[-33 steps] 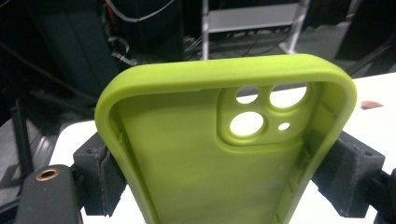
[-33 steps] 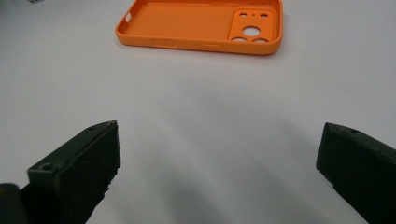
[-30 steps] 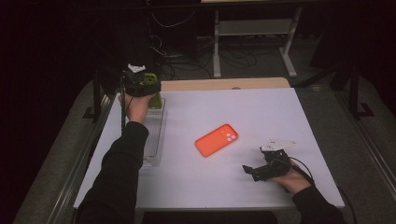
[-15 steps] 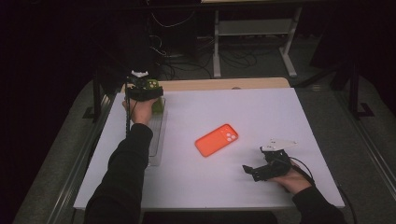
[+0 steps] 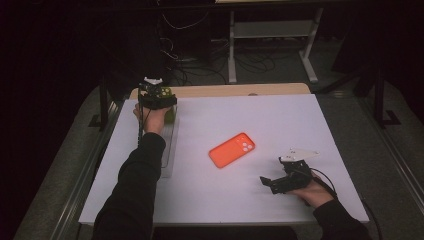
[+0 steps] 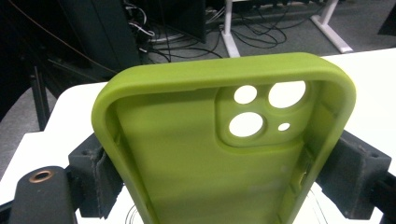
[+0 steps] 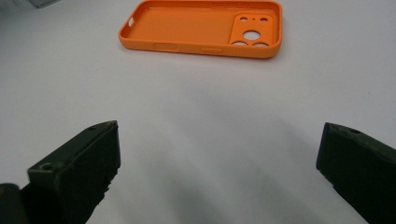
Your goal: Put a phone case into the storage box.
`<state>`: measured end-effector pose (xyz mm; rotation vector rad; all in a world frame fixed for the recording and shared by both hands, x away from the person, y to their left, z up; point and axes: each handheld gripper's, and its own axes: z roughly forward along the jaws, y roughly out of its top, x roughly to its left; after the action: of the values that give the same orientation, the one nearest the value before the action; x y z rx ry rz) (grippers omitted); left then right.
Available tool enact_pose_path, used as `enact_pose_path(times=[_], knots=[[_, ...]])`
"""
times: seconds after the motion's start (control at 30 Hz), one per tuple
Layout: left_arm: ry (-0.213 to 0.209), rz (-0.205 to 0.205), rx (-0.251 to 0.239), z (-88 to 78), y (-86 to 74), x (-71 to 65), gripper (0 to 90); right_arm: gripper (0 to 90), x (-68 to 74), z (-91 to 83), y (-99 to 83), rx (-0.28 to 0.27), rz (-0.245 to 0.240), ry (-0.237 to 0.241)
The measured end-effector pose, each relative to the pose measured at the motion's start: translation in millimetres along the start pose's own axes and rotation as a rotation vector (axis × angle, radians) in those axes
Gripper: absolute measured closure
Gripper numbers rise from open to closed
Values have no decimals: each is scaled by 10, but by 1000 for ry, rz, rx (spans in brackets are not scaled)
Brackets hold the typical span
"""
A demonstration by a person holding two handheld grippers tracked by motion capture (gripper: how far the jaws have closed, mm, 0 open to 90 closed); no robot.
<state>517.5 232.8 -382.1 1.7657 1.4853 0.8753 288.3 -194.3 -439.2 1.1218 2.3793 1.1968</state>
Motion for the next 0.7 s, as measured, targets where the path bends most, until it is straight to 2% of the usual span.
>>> enact_pose_path(times=[0.1, 0.13, 0.2, 0.23, 0.37, 0.47, 0.57, 0.7], knots=[[-5, 8, -3, 10, 0, 8, 78, 0, 1, -2, 0, 0, 0, 0], [-13, -9, -9, 11, 0, 8, 49, 0, 0, -1, 0, 0, 0, 0], [-21, -3, -17, -4, 8, 29, 13, 0, 1, 1, 0, 0, 0, 1], [-31, -16, -30, -9, 13, 27, 6, 0, 1, 1, 0, 0, -1, 1], [-63, 0, -25, -66, 40, 69, 0, 0, -1, -1, 1, 0, 2, -1], [-89, -23, -36, -120, 54, 103, 0, 0, -1, -1, 2, 0, 0, -2], [-112, 22, -12, -204, 69, 152, 0, 0, -3, 5, 5, -3, -9, -2], [-136, 38, -7, -328, 95, 236, 0, 0, 2, 2, 14, -5, -7, -6]])
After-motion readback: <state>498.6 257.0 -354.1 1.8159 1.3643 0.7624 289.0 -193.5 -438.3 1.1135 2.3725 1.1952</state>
